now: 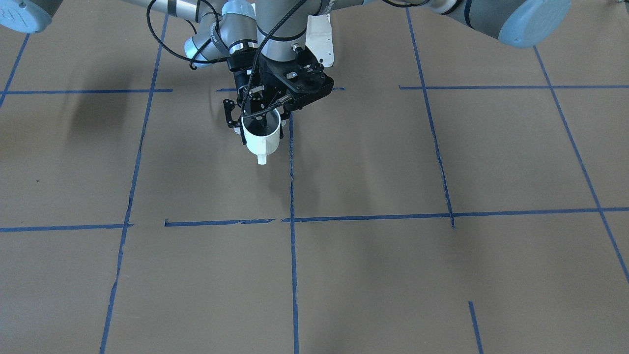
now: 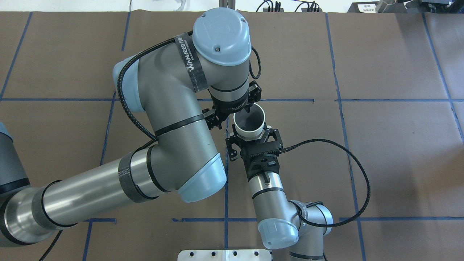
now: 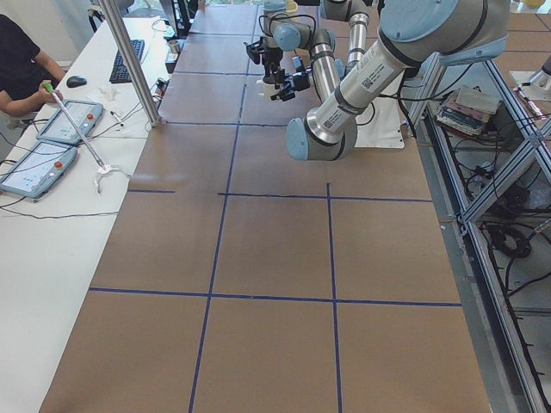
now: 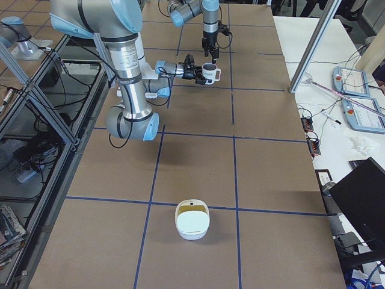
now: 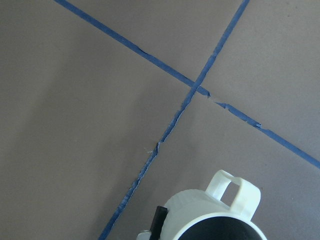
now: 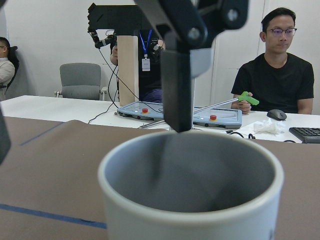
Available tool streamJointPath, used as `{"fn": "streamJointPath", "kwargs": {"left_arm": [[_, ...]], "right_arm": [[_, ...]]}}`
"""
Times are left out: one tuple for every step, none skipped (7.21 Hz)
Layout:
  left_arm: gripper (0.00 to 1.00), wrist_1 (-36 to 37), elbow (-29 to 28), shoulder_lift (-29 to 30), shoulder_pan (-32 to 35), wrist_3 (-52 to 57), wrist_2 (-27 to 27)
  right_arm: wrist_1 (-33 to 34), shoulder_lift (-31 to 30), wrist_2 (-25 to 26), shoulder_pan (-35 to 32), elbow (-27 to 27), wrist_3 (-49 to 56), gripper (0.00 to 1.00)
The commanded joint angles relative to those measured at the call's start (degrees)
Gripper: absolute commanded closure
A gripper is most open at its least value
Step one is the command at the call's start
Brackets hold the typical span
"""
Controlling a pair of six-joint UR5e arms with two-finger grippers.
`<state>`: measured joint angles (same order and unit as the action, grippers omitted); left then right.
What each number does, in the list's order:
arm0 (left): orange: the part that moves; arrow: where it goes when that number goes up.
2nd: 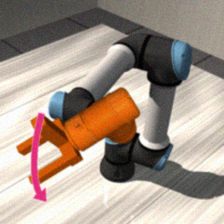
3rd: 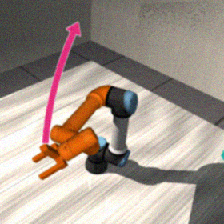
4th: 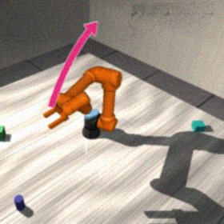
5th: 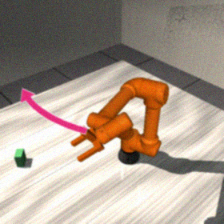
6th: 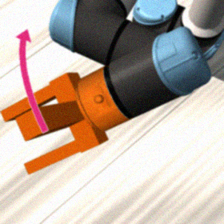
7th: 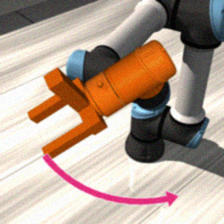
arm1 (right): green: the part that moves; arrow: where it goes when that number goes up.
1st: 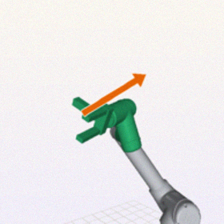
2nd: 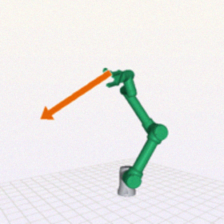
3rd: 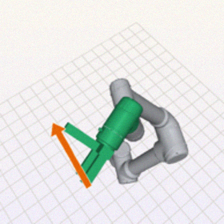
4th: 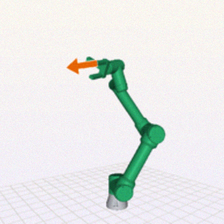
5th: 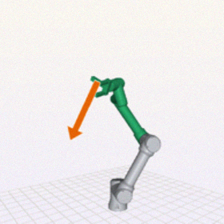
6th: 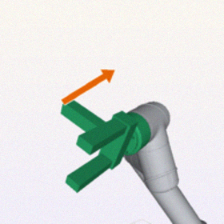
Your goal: Left arm hands cup to right arm to dump lemon
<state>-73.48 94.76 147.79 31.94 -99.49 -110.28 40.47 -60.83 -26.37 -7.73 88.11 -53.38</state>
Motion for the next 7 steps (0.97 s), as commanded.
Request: {"fn": "streamJointPath", "kwargs": {"left_arm": [[0.33,0.0,-0.01,-0.04,-0.48,0.0,-0.02],[0.36,0.0,-0.01,-0.04,-0.48,0.0,-0.02],[0.36,-0.09,-0.01,-0.13,-0.56,0.0,0.07],[0.46,-0.09,-0.01,-0.13,-0.57,0.0,0.07],[0.63,0.0,-0.01,-0.13,-0.65,-0.09,-0.02],[0.83,0.0,-0.01,-0.13,-0.65,-0.09,-0.02],[0.95,0.0,-0.01,-0.13,-0.65,-0.09,-0.02]], "right_arm": [[-0.04,0.7,0.0,-0.1,0.13,0.03,0.84],[-0.04,0.89,0.0,-0.1,0.13,0.03,0.83],[-0.04,0.89,0.0,-0.1,0.22,0.03,0.82],[-0.04,0.89,-0.09,-0.1,0.22,0.03,0.82],[-0.04,0.89,-0.09,-0.1,0.3,0.03,0.8],[-0.13,0.89,-0.18,-0.18,0.3,-0.05,0.76],[-0.13,0.89,-0.09,-0.36,0.3,-0.05,0.65]]}}
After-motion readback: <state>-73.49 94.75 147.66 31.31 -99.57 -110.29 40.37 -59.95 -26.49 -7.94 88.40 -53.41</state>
